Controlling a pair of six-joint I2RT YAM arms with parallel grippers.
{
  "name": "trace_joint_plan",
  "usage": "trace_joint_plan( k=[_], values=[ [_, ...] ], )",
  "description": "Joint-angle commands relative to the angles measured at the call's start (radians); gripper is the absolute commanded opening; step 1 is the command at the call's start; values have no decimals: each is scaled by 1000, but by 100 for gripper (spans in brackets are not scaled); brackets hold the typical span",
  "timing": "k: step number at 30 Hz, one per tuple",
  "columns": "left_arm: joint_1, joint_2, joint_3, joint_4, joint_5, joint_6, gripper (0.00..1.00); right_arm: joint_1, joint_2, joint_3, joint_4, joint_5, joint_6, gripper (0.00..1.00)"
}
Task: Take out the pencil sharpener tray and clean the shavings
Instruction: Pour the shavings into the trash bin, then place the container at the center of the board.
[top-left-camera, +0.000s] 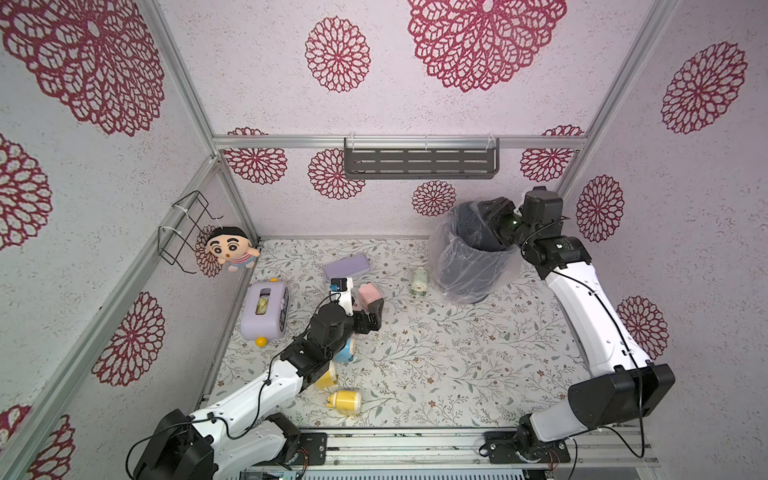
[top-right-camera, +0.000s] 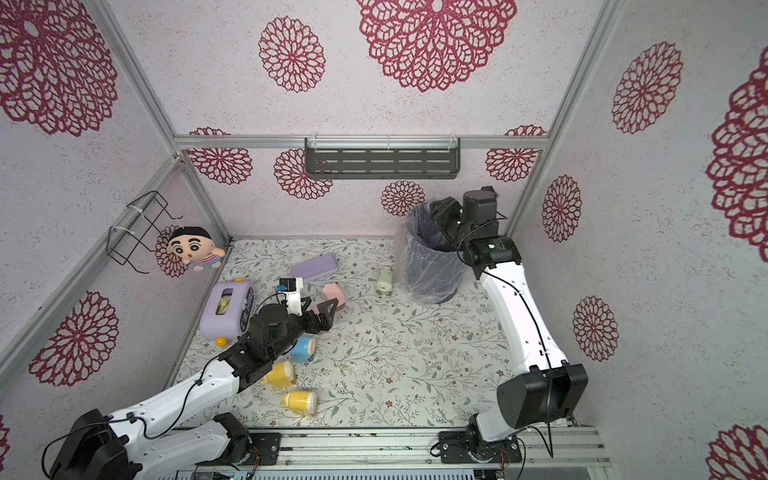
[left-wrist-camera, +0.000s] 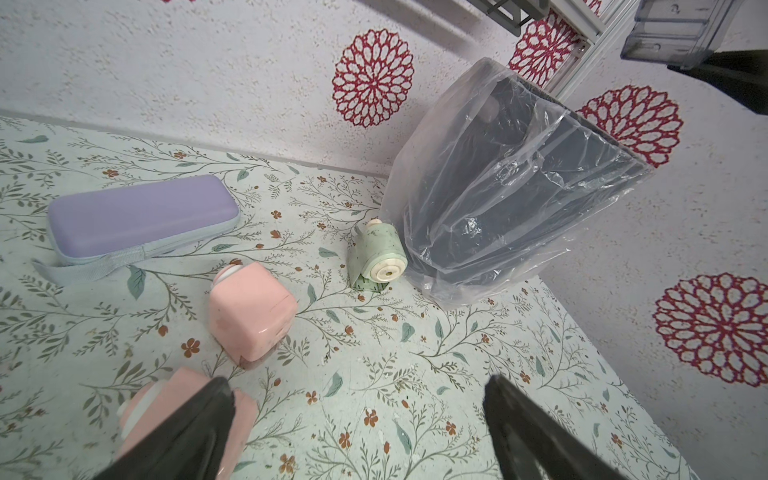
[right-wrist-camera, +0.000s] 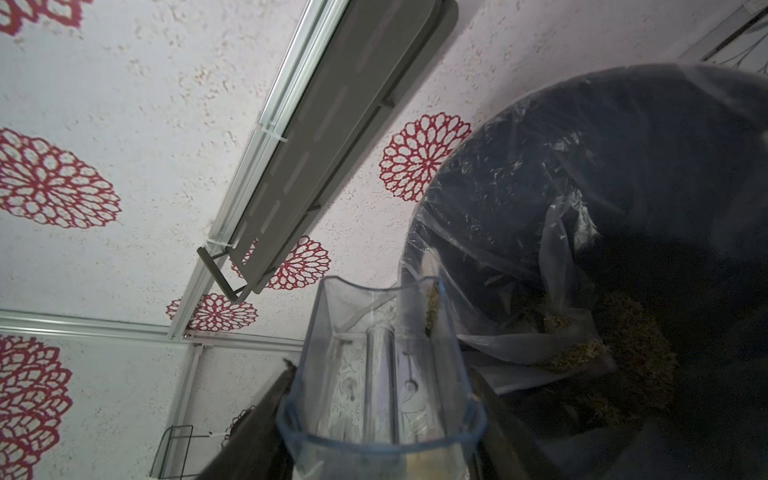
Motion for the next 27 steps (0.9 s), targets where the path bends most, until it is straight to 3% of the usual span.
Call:
trace_joint_plan(
  k=[1,7,17,22,27],
  values=[
    [-10,-10,4,15,-11,23,97,36,-22,30,-33,-20,-178,41],
    [-16,-69,-9,5,-23,20,97,221,-161,-153,40,97,-373,41],
    [-18,-86,-43,36,-65,18,97,504,-423,-806,364,377,-484,41],
    [-18,-50,-37,42,-71,18,97,541,-411,-1054,561,425,-465,41],
    [-18,-16,-28,43,-72,24,97,554,-260,-1107,653,480,-489,41]
  ],
)
